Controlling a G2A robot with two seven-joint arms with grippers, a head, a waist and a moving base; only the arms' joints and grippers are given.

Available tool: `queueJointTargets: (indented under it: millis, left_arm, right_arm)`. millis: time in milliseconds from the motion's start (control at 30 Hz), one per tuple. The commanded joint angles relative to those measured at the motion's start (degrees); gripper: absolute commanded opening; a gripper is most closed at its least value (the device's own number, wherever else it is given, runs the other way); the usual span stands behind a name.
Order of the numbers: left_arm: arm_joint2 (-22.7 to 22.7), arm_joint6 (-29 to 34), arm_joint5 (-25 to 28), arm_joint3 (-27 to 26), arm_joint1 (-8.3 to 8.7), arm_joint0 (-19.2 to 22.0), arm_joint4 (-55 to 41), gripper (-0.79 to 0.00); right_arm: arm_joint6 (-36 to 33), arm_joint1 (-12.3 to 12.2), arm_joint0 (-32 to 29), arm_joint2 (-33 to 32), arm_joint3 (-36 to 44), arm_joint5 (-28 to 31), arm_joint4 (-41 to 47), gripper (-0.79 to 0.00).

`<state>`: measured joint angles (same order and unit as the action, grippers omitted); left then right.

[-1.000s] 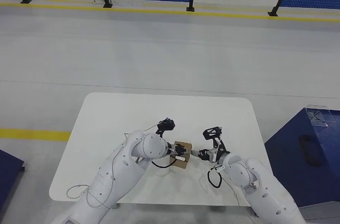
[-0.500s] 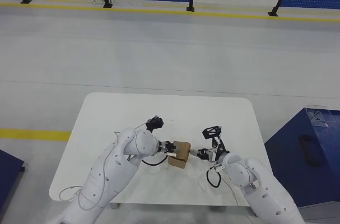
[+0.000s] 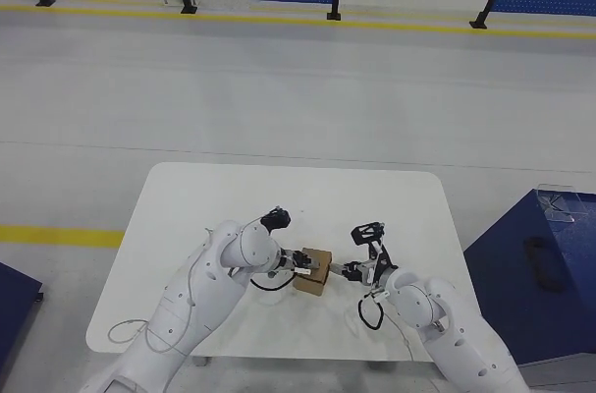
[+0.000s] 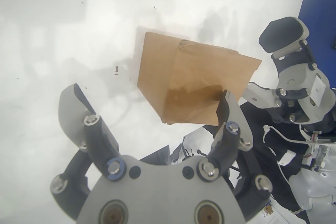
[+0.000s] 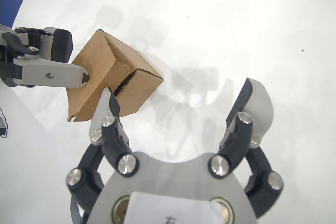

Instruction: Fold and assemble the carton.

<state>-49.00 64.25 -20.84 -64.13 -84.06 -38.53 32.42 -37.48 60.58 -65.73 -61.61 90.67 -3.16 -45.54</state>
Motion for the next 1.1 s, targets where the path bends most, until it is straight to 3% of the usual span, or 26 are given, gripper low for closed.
queueJointTargets:
  millis: [0,700,833,967,1067]
  left_arm:
    - [0.13,-0.05,0.03,0.27,-0.10,0.08,-0.30,0.000]
    - [1.78,-0.09,-0.74,2.90,-0.85,1.26,-0.05,0.000]
    - [-0.34,-2.25,0.79,-0.40,-0.20,0.47,0.11,0.000]
    - [-5.13,-4.09,3.55,-8.79,1.61,-2.60,1.80,0.000]
    - [-5.13,-4.09,3.55,-8.79,1.61,-2.60,1.80,0.000]
  right_arm:
    - [0.18,0.14,0.22,0.22,-0.36,-0.07,-0.36,0.000]
    - [-1.03,0.92,0.08,-1.73,0.75,-0.50,1.03,0.000]
    - [-0.83,1.00,-0.23,-2.31,1.35,-1.21,0.95,0.000]
    - [-1.38,1.06,-0.36,-3.28,2.28,-3.09,1.82,0.000]
    - [-1.38,1.06,-0.36,-3.28,2.28,-3.09,1.82,0.000]
